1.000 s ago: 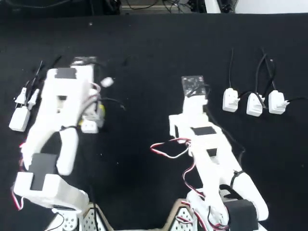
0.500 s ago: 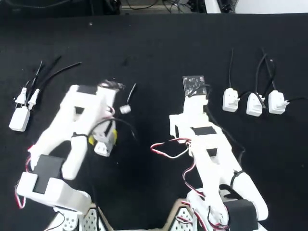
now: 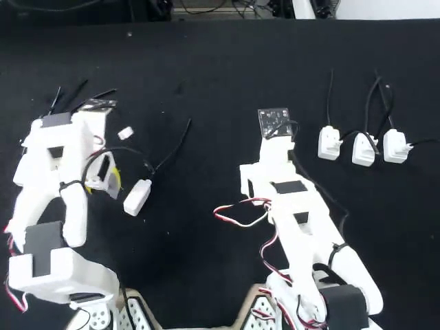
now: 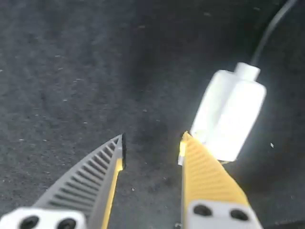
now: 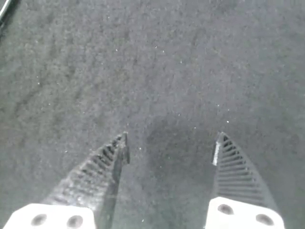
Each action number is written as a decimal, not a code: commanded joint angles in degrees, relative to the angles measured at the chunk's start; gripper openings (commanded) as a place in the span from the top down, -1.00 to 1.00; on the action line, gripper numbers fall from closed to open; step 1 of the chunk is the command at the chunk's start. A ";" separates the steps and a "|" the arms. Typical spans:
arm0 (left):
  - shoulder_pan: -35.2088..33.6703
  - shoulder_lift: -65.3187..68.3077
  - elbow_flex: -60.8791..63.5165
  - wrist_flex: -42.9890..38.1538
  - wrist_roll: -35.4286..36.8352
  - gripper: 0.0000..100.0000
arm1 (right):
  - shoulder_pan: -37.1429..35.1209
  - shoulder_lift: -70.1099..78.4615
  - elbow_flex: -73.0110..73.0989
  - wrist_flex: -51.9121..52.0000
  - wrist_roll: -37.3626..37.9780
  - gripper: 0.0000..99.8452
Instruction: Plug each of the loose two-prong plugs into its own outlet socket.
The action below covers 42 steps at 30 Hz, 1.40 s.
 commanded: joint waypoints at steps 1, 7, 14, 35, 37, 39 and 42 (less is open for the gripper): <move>-0.04 -1.93 0.31 -0.62 -0.44 0.62 | -0.79 -2.07 -3.03 -1.14 0.09 0.46; 2.42 -1.49 2.15 -2.20 1.93 0.62 | -0.79 -2.07 -2.95 -1.14 0.09 0.46; 13.49 -2.20 3.74 1.05 9.58 0.62 | -0.70 -2.07 -2.95 -1.14 0.09 0.46; 21.32 -2.20 10.86 -11.52 17.49 0.62 | 8.09 -2.33 -5.41 -1.05 -0.35 0.46; 26.15 -2.20 10.42 -11.34 19.16 0.62 | 8.88 -2.07 -5.58 -1.14 -0.35 0.46; 30.73 -2.20 9.71 -11.25 20.48 0.62 | 8.88 -2.07 -5.58 -1.14 -0.35 0.46; 35.91 -2.20 9.19 -11.08 20.92 0.62 | 8.70 -2.07 -5.58 -1.14 -0.35 0.46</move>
